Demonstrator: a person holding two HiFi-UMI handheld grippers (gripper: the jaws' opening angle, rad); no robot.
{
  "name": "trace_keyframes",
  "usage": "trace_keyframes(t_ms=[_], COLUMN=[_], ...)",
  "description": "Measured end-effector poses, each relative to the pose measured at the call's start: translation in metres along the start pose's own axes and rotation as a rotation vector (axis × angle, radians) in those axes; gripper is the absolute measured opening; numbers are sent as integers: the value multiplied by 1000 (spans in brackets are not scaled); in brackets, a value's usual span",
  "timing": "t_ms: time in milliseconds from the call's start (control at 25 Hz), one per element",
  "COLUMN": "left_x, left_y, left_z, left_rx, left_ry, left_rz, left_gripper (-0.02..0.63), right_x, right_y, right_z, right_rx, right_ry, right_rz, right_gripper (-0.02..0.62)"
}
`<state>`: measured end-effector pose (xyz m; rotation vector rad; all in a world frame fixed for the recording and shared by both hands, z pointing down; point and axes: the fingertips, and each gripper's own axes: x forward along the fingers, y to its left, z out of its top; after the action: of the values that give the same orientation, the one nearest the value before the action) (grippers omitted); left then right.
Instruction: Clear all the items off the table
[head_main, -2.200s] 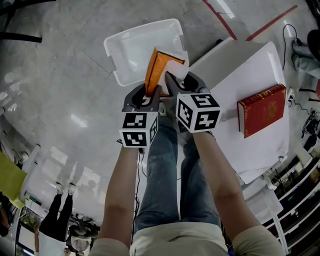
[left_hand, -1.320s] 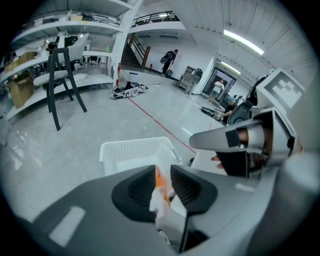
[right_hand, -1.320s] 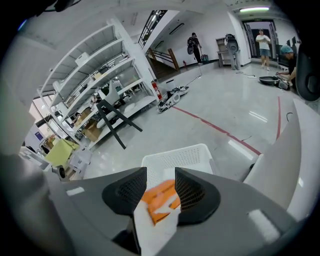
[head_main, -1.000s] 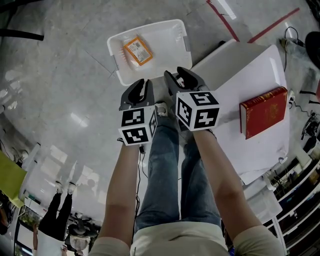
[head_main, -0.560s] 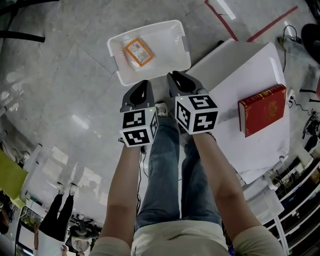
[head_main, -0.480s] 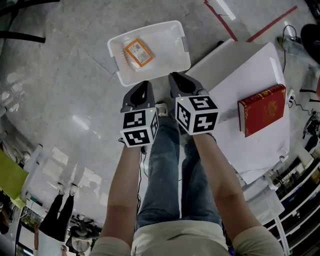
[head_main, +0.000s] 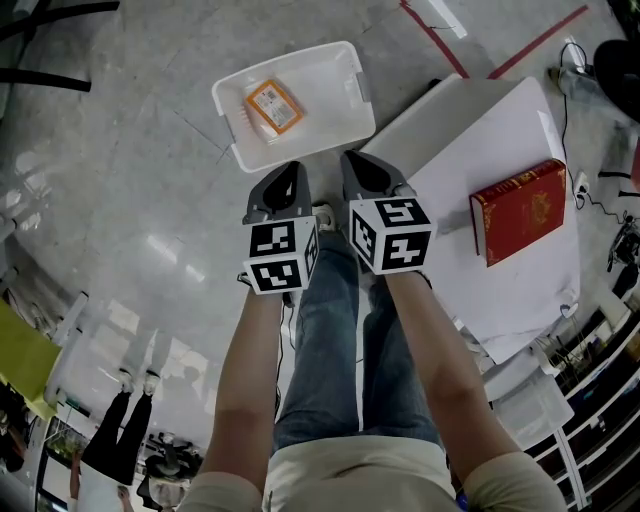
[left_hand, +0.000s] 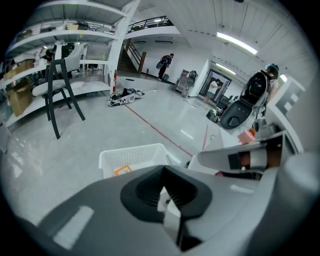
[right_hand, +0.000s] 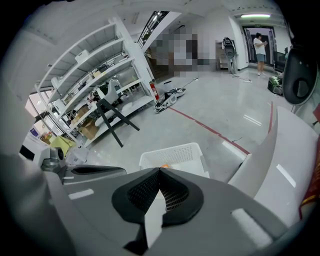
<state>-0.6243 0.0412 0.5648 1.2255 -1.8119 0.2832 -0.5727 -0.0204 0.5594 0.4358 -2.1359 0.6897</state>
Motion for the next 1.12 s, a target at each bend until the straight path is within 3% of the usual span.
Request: trace_keyframes(t_ms=[280, 720, 1120], left_x=[-5, -11, -8], left_y=[-8, -36, -104], left_z=[4, 17, 19], left_rx=[-9, 60, 187], left_ry=[9, 4, 37], left_rz=[-23, -75, -196], left_gripper=[8, 9, 9], right_x=[-13, -42, -90], right_y=[3, -11, -49], right_z=[-3, 2, -4], right_rx=[20, 75, 166], right_ry=[-11, -71, -143], right_rz=[5, -37, -130], right_gripper=[-3, -2, -2])
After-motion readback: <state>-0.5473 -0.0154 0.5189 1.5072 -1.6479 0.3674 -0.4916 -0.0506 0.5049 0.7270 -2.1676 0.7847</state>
